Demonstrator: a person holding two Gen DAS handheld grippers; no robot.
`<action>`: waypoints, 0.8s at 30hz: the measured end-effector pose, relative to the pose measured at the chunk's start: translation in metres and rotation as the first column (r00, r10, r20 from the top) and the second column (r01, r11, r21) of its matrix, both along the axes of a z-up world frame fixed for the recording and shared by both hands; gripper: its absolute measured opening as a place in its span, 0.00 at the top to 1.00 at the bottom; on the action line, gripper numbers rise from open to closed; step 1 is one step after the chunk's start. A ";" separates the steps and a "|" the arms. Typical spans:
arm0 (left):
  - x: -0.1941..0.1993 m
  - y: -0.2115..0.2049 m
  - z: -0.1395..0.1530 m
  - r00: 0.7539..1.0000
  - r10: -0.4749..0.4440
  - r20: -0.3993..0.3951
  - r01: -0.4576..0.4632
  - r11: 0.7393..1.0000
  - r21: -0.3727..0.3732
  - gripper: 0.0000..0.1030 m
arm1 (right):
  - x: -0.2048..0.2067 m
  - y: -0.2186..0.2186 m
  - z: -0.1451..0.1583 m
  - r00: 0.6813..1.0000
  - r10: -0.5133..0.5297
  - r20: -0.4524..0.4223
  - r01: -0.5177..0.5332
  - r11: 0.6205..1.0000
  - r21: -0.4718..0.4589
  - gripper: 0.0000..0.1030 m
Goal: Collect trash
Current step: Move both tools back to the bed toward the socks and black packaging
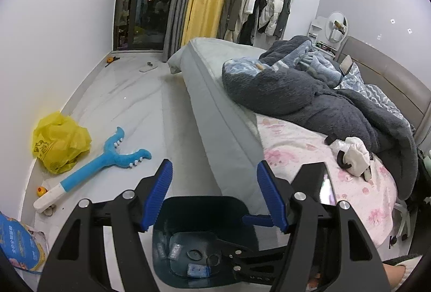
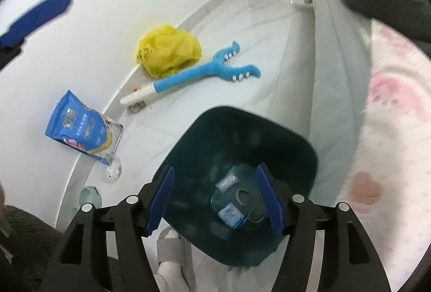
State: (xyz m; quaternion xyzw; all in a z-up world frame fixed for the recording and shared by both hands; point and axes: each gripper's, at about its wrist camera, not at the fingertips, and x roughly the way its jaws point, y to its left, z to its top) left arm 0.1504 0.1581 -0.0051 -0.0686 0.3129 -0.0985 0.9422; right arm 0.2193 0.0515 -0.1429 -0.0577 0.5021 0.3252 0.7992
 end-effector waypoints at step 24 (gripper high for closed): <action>0.030 -0.092 0.022 0.996 -0.075 0.038 0.076 0.997 -0.014 0.21 | 0.006 -0.139 0.094 0.948 -0.103 0.301 0.101 0.995 0.021 0.21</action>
